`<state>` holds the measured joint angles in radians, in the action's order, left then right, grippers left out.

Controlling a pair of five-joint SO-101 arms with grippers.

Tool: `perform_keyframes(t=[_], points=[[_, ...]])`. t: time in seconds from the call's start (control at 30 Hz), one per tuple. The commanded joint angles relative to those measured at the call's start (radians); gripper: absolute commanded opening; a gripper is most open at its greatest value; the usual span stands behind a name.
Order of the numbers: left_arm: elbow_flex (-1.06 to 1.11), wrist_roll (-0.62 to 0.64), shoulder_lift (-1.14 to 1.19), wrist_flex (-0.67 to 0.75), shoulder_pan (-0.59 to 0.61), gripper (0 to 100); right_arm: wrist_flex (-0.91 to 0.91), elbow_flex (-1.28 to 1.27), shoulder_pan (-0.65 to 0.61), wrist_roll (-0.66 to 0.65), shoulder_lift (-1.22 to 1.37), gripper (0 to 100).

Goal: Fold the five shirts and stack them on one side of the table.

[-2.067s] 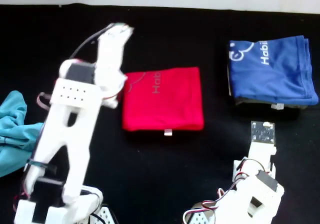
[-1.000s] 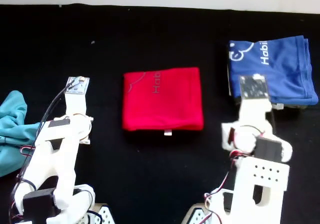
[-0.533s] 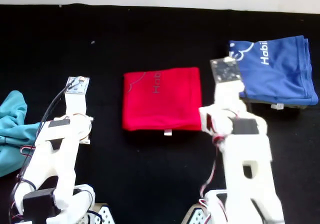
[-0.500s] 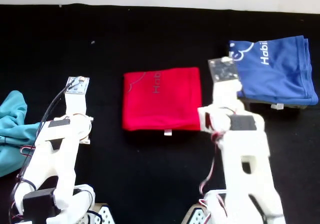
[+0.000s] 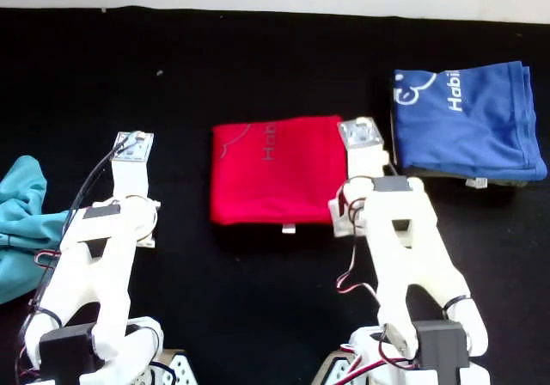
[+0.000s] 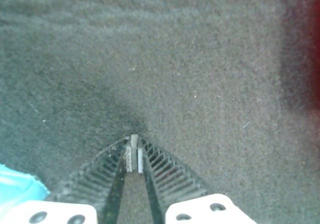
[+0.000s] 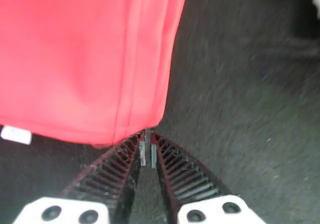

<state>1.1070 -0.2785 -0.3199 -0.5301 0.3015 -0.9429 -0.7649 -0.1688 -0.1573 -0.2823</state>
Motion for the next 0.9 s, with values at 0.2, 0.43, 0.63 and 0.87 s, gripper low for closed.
perform_keyframes(t=[0.2,0.43,0.63,0.87], points=[[0.002,-0.006,-0.007,0.029,-0.012,1,-0.217,0.400,0.021,0.017,-0.047,0.6],[0.002,-0.006,-0.007,0.029,-0.012,1,-0.364,0.677,-0.041,0.206,0.191,25.5],[0.002,-0.006,-0.005,0.029,-0.012,1,-0.558,0.970,-0.124,0.282,0.524,33.0],[0.002,-0.006,-0.005,0.029,-0.012,1,-0.656,1.283,-0.154,0.331,0.800,33.1]])
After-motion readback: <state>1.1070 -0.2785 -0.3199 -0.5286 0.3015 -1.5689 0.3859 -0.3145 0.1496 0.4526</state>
